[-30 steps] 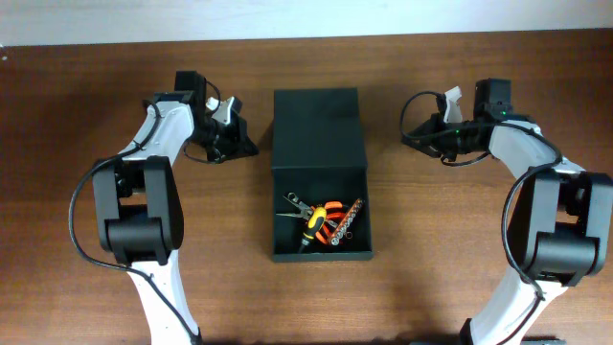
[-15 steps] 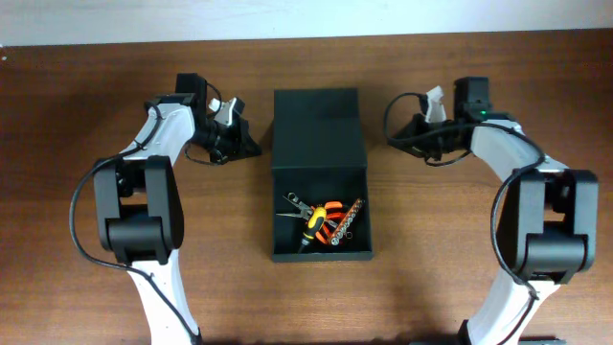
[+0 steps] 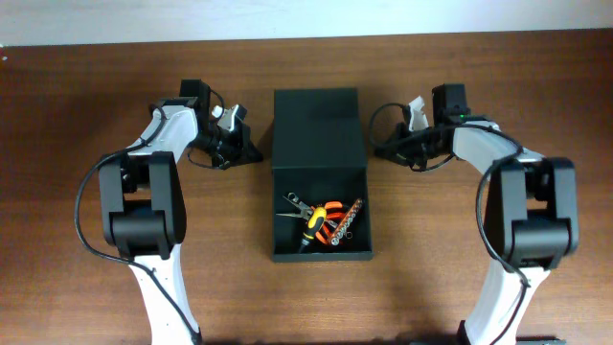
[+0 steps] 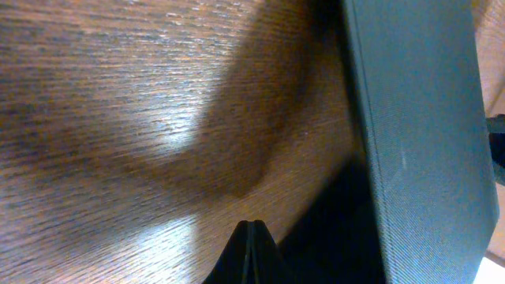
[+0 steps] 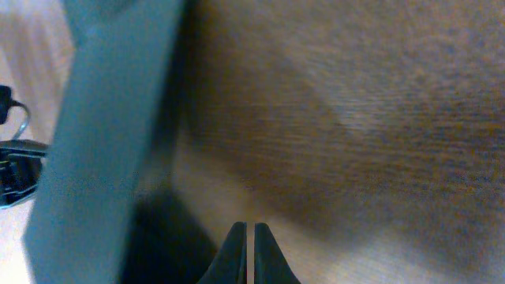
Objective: Pack container
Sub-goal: 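Move both grippers to the raised lid edges on either side, then push the lid over with both grippers to close the box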
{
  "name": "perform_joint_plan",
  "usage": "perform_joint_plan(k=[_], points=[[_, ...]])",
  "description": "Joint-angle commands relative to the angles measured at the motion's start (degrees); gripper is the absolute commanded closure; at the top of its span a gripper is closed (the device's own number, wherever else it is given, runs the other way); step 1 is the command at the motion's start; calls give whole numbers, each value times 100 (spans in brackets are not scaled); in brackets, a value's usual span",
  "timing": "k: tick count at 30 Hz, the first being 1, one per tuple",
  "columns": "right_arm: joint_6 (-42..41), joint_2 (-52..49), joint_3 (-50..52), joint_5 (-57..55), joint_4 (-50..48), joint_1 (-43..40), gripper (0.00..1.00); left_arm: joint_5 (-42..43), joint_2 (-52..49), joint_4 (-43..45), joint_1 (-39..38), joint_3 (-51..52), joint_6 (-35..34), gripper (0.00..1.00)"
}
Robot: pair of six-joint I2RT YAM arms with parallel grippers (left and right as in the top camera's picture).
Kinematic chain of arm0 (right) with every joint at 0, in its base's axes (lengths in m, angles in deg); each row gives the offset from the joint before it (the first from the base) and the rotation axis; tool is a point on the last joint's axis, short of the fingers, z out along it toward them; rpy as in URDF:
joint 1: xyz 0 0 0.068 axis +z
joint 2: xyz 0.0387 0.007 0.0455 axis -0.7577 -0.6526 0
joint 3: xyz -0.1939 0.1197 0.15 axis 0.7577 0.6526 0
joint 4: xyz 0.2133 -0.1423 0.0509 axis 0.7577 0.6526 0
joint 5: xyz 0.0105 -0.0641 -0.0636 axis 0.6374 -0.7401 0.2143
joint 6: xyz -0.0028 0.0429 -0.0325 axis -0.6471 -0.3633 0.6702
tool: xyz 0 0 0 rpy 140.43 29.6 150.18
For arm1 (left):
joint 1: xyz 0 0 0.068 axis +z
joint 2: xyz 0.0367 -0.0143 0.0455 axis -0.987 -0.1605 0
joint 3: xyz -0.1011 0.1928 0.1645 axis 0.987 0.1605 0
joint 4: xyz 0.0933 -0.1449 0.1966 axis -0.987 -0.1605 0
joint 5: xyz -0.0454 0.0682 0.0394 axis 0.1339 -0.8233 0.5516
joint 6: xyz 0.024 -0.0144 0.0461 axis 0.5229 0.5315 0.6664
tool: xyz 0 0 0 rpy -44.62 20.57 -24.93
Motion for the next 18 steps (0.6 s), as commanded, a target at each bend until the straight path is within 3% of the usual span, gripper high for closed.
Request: perform_joint_plan(k=[1, 18], points=[[-11, -131, 17, 214, -37, 44, 96, 107, -39, -9, -20, 42, 33, 98], [-225, -140, 17, 352, -361, 190, 96, 59, -39, 46, -396, 42, 31, 98]])
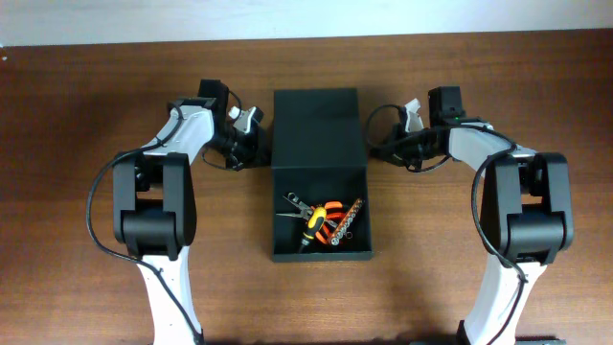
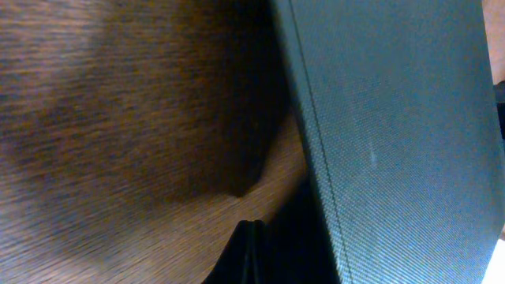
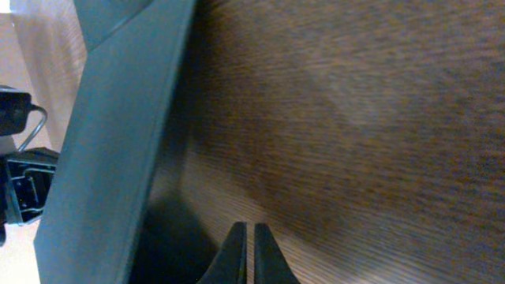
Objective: Pack container
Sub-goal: 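Push the lid over with both grippers to close the box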
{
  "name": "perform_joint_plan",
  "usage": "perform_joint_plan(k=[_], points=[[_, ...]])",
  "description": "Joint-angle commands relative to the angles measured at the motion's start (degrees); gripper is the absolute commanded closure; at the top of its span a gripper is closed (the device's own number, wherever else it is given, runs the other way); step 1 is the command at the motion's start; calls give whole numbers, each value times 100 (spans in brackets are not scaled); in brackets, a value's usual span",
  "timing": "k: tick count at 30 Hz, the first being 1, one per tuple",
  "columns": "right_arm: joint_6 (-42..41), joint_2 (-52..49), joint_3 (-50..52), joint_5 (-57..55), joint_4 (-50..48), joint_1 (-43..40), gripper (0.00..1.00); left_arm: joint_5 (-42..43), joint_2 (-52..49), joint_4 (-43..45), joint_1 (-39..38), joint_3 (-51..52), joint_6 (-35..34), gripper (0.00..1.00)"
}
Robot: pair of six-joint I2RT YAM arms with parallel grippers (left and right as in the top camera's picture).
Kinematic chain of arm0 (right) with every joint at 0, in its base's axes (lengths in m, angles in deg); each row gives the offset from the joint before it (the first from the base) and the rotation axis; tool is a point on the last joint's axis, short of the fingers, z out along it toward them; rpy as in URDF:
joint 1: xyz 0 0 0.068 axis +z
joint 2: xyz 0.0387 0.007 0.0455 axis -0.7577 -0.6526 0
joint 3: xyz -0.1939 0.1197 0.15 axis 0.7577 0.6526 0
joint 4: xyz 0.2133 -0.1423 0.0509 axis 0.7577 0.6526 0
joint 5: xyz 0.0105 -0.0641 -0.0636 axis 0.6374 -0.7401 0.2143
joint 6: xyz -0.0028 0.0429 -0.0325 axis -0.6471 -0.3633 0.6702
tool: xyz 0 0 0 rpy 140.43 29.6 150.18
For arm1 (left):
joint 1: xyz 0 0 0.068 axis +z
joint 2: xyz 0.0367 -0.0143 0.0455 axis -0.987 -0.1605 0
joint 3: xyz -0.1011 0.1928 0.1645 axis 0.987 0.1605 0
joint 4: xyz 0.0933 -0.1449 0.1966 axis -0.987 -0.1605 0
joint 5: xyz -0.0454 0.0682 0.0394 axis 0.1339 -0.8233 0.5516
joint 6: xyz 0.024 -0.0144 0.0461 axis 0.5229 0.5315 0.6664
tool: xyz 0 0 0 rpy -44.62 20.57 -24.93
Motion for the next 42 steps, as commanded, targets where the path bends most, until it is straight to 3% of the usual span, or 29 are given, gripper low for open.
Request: perform_joint_plan(k=[1, 17, 30, 42], points=[[-66, -28, 17, 155, -79, 173, 96, 59, -39, 28, 31, 42, 31, 98], [-214, -28, -4, 358, -511, 455, 96, 105, -39, 160, 31, 42, 31, 98], [-212, -26, -905, 1187, -258, 297, 96, 1679, -39, 540, 358, 39, 107, 98], [-212, -26, -986, 1320, -46, 144, 96, 2798, -28, 533, 437, 17, 339, 98]])
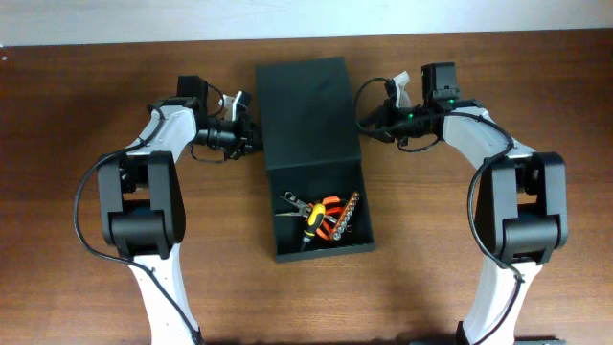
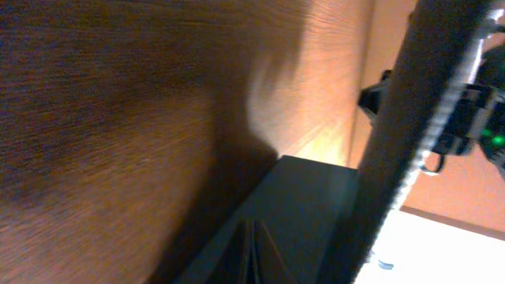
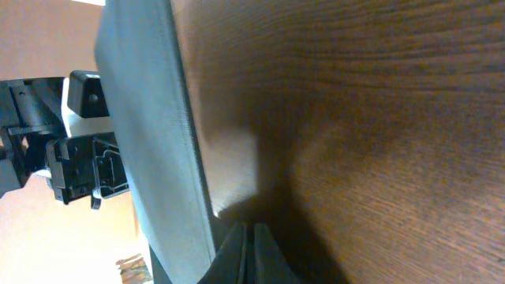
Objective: Pack container
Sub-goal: 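Push the lid over with both grippers to close the box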
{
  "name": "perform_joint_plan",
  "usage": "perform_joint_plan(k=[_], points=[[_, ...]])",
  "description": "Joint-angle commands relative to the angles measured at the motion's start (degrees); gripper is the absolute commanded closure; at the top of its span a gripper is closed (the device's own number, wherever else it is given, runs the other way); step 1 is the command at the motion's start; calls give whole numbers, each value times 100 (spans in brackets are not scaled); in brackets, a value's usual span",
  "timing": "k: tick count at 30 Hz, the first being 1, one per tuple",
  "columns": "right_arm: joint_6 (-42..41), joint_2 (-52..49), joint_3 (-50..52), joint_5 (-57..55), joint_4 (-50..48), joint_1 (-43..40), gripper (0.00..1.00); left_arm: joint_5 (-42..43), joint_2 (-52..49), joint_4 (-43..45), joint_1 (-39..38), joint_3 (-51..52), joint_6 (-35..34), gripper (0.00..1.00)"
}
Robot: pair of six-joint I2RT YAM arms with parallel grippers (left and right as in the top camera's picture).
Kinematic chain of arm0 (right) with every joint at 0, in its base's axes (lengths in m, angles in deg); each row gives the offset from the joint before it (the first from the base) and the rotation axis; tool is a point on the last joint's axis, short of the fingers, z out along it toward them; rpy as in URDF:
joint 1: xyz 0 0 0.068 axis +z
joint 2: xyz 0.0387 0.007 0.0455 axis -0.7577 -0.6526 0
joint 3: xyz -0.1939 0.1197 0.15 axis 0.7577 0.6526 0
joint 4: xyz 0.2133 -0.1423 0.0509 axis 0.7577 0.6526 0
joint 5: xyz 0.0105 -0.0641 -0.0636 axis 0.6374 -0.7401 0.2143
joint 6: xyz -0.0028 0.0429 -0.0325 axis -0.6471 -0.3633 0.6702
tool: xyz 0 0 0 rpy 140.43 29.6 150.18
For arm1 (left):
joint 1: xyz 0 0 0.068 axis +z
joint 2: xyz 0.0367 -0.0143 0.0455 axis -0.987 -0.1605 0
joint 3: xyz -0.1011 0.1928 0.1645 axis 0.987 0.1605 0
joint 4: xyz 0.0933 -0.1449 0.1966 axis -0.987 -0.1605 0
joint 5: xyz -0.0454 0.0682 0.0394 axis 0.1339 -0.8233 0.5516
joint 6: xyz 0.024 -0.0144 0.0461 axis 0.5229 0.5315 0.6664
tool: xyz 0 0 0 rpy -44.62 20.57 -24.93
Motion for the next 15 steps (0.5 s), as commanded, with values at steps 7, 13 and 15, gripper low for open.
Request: perform_joint_plan(k=[7, 13, 15], points=[[35, -24, -186, 643, 0, -227, 96, 1095, 173, -68, -11, 2, 245, 98], [-188, -13, -339, 1043, 13, -315, 96, 1093, 647, -116, -11, 2, 245, 98], [-264, -2, -417, 1198, 15, -317, 96, 1093, 835, -160, -13, 2, 245, 98]])
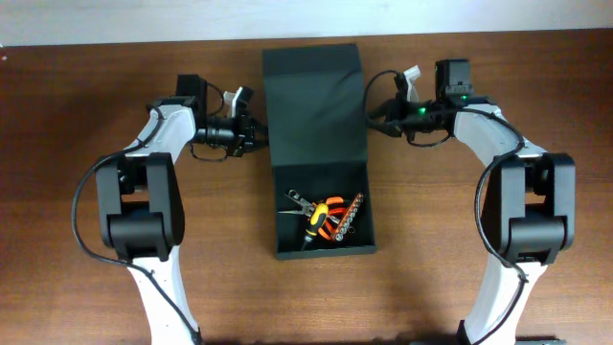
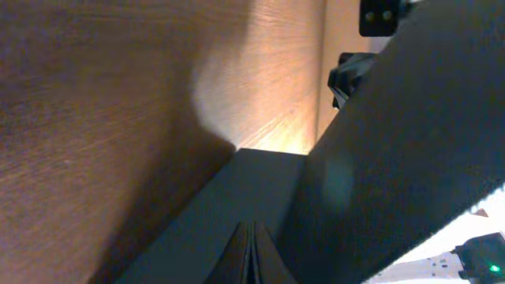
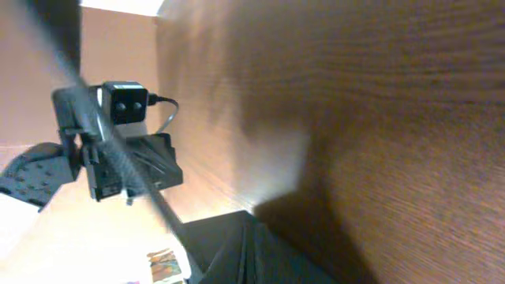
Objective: Pack container
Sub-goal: 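Push the lid over with both grippers to close the box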
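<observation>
The black box (image 1: 277,206) lies in the middle of the overhead view, with pliers, a screwdriver and a bit rack (image 1: 324,219) in its tray. Its hinged lid (image 1: 314,101) is raised off the table at the far end. My left gripper (image 1: 253,134) is shut at the lid's left edge, my right gripper (image 1: 374,119) shut at its right edge. From the left wrist, the shut left gripper (image 2: 254,256) sits low beside the box wall, the lid (image 2: 394,158) slanting above. The right gripper (image 3: 251,256) is shut too, with the lid's edge (image 3: 162,201) a thin dark line.
The brown wooden table (image 1: 498,287) stretches out on both sides of the box. Both arms reach in from the near edge, and their cables loop near the lid's corners.
The lid stands higher and looks larger from above. Its top edge has shifted right and farther back. Both shut grippers stay at its sides, the right one slightly farther right.
At first the lid lay flat on the table behind the tray, with both shut grippers a little off its sides. Then they were against its side edges. Later the lid was lifted and skewed left, and now it stands higher and straighter.
</observation>
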{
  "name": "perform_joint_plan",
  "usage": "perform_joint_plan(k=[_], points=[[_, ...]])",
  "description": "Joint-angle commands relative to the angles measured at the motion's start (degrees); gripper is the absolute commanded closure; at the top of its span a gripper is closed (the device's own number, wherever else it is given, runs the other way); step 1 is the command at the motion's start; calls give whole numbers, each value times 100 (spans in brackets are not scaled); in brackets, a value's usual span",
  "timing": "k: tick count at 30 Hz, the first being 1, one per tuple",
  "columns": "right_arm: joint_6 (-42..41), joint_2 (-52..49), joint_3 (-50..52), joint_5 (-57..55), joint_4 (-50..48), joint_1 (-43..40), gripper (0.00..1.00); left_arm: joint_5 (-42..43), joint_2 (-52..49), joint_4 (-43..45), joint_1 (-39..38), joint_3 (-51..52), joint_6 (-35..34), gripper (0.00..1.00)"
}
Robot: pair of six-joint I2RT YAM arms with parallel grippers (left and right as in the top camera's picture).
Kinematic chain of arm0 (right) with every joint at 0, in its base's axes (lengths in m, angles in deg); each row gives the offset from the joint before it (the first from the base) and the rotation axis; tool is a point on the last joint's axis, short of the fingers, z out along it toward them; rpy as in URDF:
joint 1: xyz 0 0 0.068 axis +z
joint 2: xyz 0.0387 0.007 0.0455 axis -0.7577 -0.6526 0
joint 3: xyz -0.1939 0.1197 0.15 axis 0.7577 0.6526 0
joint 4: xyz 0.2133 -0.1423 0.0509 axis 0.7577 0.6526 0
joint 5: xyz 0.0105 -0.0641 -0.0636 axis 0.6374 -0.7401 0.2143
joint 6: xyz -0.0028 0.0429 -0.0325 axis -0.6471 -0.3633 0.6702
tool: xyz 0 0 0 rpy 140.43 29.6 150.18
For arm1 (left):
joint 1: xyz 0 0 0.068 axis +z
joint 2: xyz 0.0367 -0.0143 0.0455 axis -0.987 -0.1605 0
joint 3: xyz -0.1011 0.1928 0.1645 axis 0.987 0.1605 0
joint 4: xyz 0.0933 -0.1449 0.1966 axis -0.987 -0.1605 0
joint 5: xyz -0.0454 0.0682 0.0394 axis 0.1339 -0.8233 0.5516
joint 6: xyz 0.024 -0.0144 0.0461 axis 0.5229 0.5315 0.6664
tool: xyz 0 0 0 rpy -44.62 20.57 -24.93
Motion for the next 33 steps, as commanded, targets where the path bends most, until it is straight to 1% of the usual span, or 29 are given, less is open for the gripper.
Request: perform_joint_plan(k=[1, 4, 7, 13, 21, 24, 26, 29, 30, 33], points=[[-138, 0, -269, 573, 0, -28, 96, 411, 721, -74, -13, 2, 129, 98], [-337, 22, -431, 841, 57, -24, 96, 411, 931, -271, -13, 2, 131, 98], [-350, 81, -599, 922, 378, -26, 96, 411, 1128, -470, -13, 2, 157, 98], [-348, 372, -621, 966, 673, -28, 96, 411, 1403, -767, -13, 2, 267, 98], [-348, 811, -621, 964, 997, -31, 96, 411, 1744, -1467, -13, 4, 745, 98], [-334, 1003, -621, 964, 1176, -57, 96, 409, 1878, -1908, -13, 4, 1091, 98], [-203, 1207, -621, 962, 1451, -90, 96, 409, 2015, -2409, -13, 4, 1478, 98], [192, 1436, -621, 907, 1928, -105, 96, 409, 2166, -2962, -13, 4, 1952, 98], [382, 1600, -621, 719, 2293, -103, 96, 409, 2282, -3324, -13, 4, 2273, 98], [693, 1845, -621, 511, 2778, -103, 96, 402, 2446, -3762, -13, 4, 2601, 98]])
